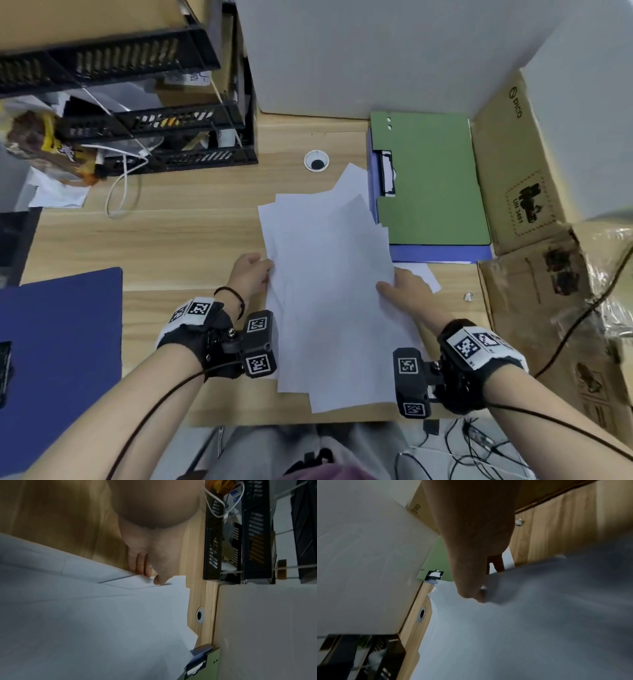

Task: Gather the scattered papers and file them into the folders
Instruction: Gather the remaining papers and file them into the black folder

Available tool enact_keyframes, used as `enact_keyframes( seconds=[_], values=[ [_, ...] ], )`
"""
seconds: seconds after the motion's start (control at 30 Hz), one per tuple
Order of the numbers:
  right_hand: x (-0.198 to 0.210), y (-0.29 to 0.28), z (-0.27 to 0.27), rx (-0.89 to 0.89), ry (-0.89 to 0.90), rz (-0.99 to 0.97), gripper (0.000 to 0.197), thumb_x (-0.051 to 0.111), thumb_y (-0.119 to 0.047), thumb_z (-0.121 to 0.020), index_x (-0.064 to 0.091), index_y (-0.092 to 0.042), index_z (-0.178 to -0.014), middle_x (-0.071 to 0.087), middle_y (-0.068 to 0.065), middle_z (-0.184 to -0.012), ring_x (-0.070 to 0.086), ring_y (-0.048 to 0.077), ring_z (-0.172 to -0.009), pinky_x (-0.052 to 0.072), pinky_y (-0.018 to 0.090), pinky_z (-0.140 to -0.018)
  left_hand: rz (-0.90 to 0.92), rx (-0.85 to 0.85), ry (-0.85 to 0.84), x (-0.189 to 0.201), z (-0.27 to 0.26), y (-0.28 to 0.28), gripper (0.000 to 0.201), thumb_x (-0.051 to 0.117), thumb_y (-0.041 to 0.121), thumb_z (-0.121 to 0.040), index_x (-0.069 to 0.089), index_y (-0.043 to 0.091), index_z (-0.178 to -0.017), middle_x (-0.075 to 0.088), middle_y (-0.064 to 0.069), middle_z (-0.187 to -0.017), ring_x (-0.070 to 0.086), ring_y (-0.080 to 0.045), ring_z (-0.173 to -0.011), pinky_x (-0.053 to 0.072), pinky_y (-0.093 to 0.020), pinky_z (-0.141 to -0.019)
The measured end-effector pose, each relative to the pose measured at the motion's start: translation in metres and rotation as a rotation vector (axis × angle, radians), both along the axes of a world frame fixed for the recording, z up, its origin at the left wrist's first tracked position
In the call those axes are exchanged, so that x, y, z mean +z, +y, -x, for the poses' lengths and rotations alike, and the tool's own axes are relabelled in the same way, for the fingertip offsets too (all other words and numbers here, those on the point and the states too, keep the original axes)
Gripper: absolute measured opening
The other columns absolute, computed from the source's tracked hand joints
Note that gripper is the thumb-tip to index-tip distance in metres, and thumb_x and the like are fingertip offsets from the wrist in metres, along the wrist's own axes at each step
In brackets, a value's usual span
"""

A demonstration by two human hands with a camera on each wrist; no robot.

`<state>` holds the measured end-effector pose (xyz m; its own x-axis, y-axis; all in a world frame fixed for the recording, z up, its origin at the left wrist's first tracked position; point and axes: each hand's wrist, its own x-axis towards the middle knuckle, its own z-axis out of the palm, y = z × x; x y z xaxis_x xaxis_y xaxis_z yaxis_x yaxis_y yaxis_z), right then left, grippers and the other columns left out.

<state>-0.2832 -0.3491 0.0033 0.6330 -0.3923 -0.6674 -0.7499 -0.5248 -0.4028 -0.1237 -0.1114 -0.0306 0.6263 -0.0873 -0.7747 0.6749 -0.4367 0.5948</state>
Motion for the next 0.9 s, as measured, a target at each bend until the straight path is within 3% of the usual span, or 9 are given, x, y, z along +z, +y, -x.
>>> enact_keyframes(
  seconds=[0.13,0.2,0.37,0.5,0.6,0.67,0.77,0.83,0.9],
  values=[
    [0.001,-0.005,0.000,0.105,0.073,0.003,0.031,0.042,-0.029,-0.099,0.053,-0.008,-0.119,0.059,0.012,-0.116,0.056,0.033,-0.106,0.033,0.029,-0.077,0.014,-0.055,-0.026,-0.007,0.007,-0.013,0.042,0.064,0.015,-0.079,0.058,0.007,-0.119,0.062,-0.008,-0.101,0.060,-0.022,-0.087,0.046,-0.026,-0.065],
    [0.003,-0.005,0.001,0.126,0.089,-0.017,0.027,0.040,-0.029,-0.100,0.052,-0.010,-0.115,0.056,0.009,-0.110,0.053,0.030,-0.100,0.032,0.029,-0.077,0.018,-0.047,-0.031,-0.008,0.008,-0.016,0.031,0.064,0.009,-0.084,0.059,0.007,-0.115,0.066,-0.008,-0.103,0.062,-0.020,-0.083,0.047,-0.026,-0.064],
    [0.005,0.003,-0.003,0.156,0.100,-0.094,0.027,0.040,-0.029,-0.100,0.053,-0.012,-0.117,0.055,0.007,-0.113,0.052,0.028,-0.103,0.032,0.029,-0.079,0.024,-0.017,-0.054,-0.008,0.012,-0.021,0.040,0.068,0.003,-0.083,0.057,0.000,-0.121,0.066,-0.016,-0.117,0.065,-0.032,-0.101,0.052,-0.043,-0.091],
    [0.010,0.010,-0.004,0.167,0.084,-0.091,0.031,0.038,-0.026,-0.102,0.053,-0.005,-0.120,0.055,0.014,-0.123,0.053,0.032,-0.112,0.030,0.029,-0.079,-0.055,-0.040,-0.096,-0.004,0.013,-0.021,0.041,0.074,0.009,-0.079,0.061,0.004,-0.118,0.068,-0.009,-0.113,0.066,-0.029,-0.101,0.052,-0.043,-0.094],
    [0.011,0.009,0.000,0.164,0.087,-0.115,0.025,0.037,-0.026,-0.102,0.051,-0.007,-0.111,0.054,0.014,-0.118,0.051,0.031,-0.104,0.029,0.029,-0.078,-0.136,-0.070,-0.146,-0.013,0.010,-0.020,0.041,0.080,0.028,-0.058,0.070,0.015,-0.096,0.072,-0.003,-0.102,0.069,-0.026,-0.094,0.055,-0.045,-0.090],
    [0.010,0.006,0.001,0.139,0.088,-0.145,0.022,0.038,-0.027,-0.102,0.049,-0.009,-0.108,0.053,0.013,-0.118,0.050,0.029,-0.102,0.031,0.030,-0.079,-0.206,-0.142,-0.209,-0.007,0.009,-0.028,0.025,0.079,0.029,-0.058,0.066,0.016,-0.075,0.070,0.000,-0.091,0.069,-0.026,-0.089,0.057,-0.041,-0.083],
    [0.012,0.004,0.001,0.091,0.061,-0.186,0.032,0.039,-0.026,-0.102,0.053,-0.003,-0.120,0.055,0.013,-0.125,0.053,0.032,-0.112,0.036,0.032,-0.084,-0.204,-0.234,-0.257,0.008,0.007,-0.049,0.017,0.074,0.017,-0.078,0.061,0.013,-0.088,0.063,-0.001,-0.093,0.062,-0.021,-0.086,0.050,-0.029,-0.075],
    [0.013,0.005,0.002,0.066,0.058,-0.207,0.033,0.039,-0.026,-0.102,0.051,-0.004,-0.124,0.053,0.014,-0.127,0.052,0.032,-0.116,0.035,0.032,-0.085,-0.186,-0.265,-0.254,0.006,0.003,-0.057,0.022,0.074,0.019,-0.079,0.061,0.011,-0.095,0.064,-0.002,-0.096,0.062,-0.022,-0.089,0.051,-0.031,-0.079],
    [0.012,0.007,0.005,0.038,0.058,-0.239,0.035,0.039,-0.026,-0.103,0.049,-0.005,-0.129,0.050,0.015,-0.134,0.049,0.032,-0.121,0.036,0.033,-0.091,-0.149,-0.261,-0.223,0.003,-0.001,-0.059,0.043,0.078,0.023,-0.074,0.060,0.005,-0.108,0.066,-0.004,-0.106,0.064,-0.026,-0.098,0.053,-0.038,-0.088]
  ],
)
